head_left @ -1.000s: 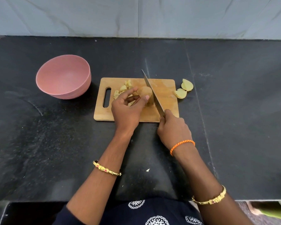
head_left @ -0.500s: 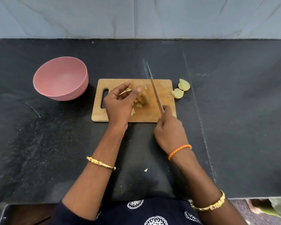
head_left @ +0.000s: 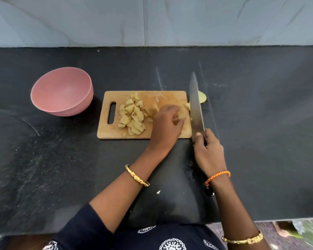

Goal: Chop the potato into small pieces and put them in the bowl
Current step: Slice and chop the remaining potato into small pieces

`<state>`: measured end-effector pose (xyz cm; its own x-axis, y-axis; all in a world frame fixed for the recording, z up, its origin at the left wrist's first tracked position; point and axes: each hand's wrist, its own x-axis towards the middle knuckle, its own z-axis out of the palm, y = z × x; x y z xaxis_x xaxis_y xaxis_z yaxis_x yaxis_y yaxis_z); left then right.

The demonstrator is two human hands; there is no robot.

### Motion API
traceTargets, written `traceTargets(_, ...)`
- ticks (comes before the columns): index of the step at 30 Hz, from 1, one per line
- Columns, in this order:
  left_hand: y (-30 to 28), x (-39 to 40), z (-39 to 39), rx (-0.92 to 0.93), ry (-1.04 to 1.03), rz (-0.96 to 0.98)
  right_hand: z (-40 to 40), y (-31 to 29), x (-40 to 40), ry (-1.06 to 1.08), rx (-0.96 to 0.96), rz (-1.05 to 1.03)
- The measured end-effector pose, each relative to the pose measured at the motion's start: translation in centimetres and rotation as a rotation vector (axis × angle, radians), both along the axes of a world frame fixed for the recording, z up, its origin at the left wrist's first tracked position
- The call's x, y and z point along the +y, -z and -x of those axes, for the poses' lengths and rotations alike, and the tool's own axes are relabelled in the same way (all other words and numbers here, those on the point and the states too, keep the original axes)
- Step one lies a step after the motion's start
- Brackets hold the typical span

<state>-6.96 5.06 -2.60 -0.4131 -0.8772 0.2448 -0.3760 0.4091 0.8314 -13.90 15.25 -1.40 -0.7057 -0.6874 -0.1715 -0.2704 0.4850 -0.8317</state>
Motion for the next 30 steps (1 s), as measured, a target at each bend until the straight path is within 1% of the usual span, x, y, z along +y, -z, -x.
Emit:
traceTargets(3,0.4,0.6,-0.2,-0.145,0.014,0.104,0.1,0.4,0.8,-0.045,0.019,-0.025)
traceTargets(7,-0.5,0.2,-0.6,-0.238,-0.002,0.114,0.1,0.1,0.8,-0.070,0.019,-0.020)
traceTargets(16,-1.6,-0.5,-1.2,-0.284,-0.014,0.098,0.1,0.5,-0.9,-0.196,-0.016,-0.072)
traceTargets(19,-1.6,-0.5,-1.2,-0.339,0.007,0.133,0.2,0.4,-0.9,-0.176,0.055,-0.078)
traceTargets(21,-1.8,-0.5,-1.1,-0.380,0.015,0.160,0.3,0.3,-0.9,-0.147,0.122,-0.038)
traceTargets(23,-2.3,-0.5,-0.8,-0.321,-0.025,0.162,0.4,0.0,-0.9,-0.144,0.170,0.008)
traceTargets(24,-2.8,-0.4,-0.6,-0.268,-0.044,0.119,0.4,-0.2,-1.1,-0.151,0.193,0.031)
traceTargets(25,-3.2,-0.2,-0.3,-0.224,-0.046,0.031,0.4,-0.4,-1.3,-0.161,0.211,0.058)
traceTargets(27,-3.9,0.0,0.3,-0.201,-0.021,-0.209,0.1,-0.7,-1.8,-0.185,0.205,0.118)
traceTargets(28,-4.0,0.0,0.5,-0.204,-0.015,-0.295,0.0,-0.8,-2.0,-0.197,0.195,0.138)
traceTargets(30,-3.6,-0.7,0.7,-0.182,-0.048,-0.362,0.2,-0.9,-2.4,-0.192,0.144,0.144)
